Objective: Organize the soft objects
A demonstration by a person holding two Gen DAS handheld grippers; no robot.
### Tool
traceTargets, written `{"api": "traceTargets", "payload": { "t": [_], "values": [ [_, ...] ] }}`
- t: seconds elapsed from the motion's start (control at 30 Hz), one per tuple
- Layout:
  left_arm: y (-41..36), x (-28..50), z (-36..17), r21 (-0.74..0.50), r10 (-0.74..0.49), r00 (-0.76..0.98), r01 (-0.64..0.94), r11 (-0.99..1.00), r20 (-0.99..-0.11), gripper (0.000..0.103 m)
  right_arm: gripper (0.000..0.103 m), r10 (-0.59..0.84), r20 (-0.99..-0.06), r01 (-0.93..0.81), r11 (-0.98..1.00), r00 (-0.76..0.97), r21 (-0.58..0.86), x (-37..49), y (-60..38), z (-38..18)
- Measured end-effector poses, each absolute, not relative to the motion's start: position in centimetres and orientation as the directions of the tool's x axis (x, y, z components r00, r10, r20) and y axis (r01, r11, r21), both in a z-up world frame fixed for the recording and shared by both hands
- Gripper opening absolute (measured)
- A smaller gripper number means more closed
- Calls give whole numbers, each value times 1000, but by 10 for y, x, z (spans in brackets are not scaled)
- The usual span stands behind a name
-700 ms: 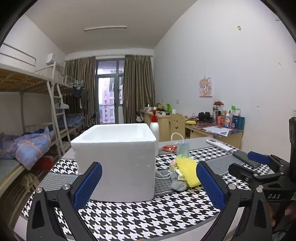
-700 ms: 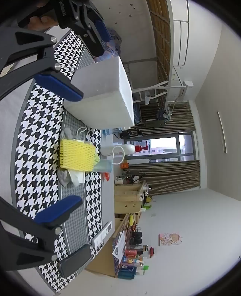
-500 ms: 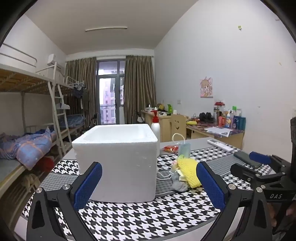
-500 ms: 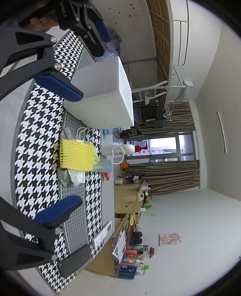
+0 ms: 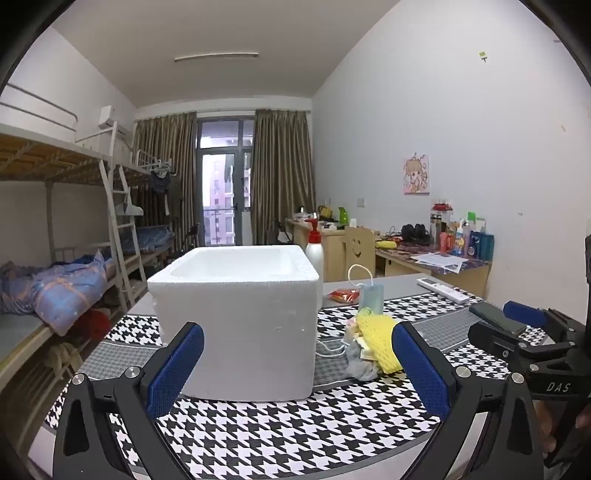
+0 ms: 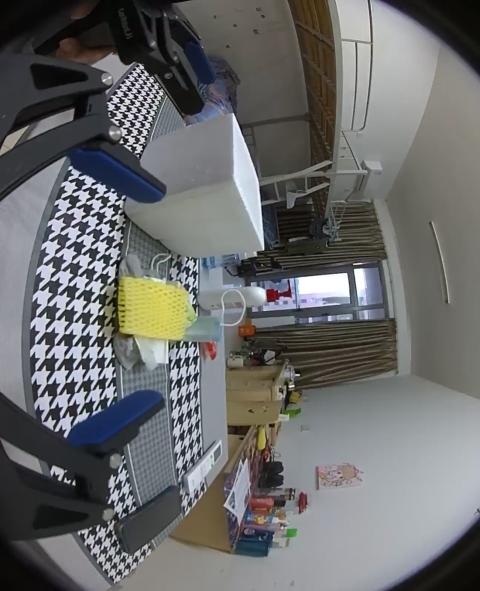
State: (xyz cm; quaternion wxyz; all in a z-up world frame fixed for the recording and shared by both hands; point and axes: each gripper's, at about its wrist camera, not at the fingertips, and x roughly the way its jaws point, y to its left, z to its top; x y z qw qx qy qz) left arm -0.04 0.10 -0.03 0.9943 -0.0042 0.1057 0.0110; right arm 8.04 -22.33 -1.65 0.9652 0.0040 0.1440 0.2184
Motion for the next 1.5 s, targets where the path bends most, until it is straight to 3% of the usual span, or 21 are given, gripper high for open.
{"api": "traceTargets", "payload": {
  "t": [0.7,1.5],
  "values": [
    [4,0,0,5,56,979,-56,998,-196,102,102,420,-271,-415,906,866,79,81,-228,-12],
    [-6,16,-3,15,23,971,-20,1000,-237,102,102,422,-280,-416,906,862,83,92,-232,-14]
  ]
}}
